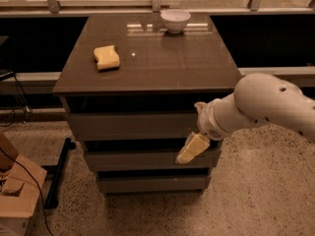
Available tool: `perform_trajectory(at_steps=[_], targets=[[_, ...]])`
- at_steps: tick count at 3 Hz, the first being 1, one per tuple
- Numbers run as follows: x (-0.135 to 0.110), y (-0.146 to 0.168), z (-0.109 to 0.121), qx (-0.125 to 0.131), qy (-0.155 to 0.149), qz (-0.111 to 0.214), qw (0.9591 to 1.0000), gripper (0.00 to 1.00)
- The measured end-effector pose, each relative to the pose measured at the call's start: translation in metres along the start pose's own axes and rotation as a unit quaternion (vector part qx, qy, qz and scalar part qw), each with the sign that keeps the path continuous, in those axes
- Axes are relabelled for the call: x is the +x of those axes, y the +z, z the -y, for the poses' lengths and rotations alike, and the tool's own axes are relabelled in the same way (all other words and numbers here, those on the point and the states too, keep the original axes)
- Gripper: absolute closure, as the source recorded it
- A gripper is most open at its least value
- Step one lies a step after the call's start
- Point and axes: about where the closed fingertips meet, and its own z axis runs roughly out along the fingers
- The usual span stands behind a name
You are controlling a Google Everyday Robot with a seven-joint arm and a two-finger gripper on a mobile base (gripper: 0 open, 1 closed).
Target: Open top drawer
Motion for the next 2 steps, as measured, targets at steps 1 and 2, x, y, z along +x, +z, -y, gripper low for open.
perform_trajectory(at_steps=[1,2], targets=[[-0.008,0.03,0.02,-0.003,0.005,0.031,0.9995,0.0],[-0.007,0.059,0.045,-0.012,0.007,0.056,0.9983,0.0]])
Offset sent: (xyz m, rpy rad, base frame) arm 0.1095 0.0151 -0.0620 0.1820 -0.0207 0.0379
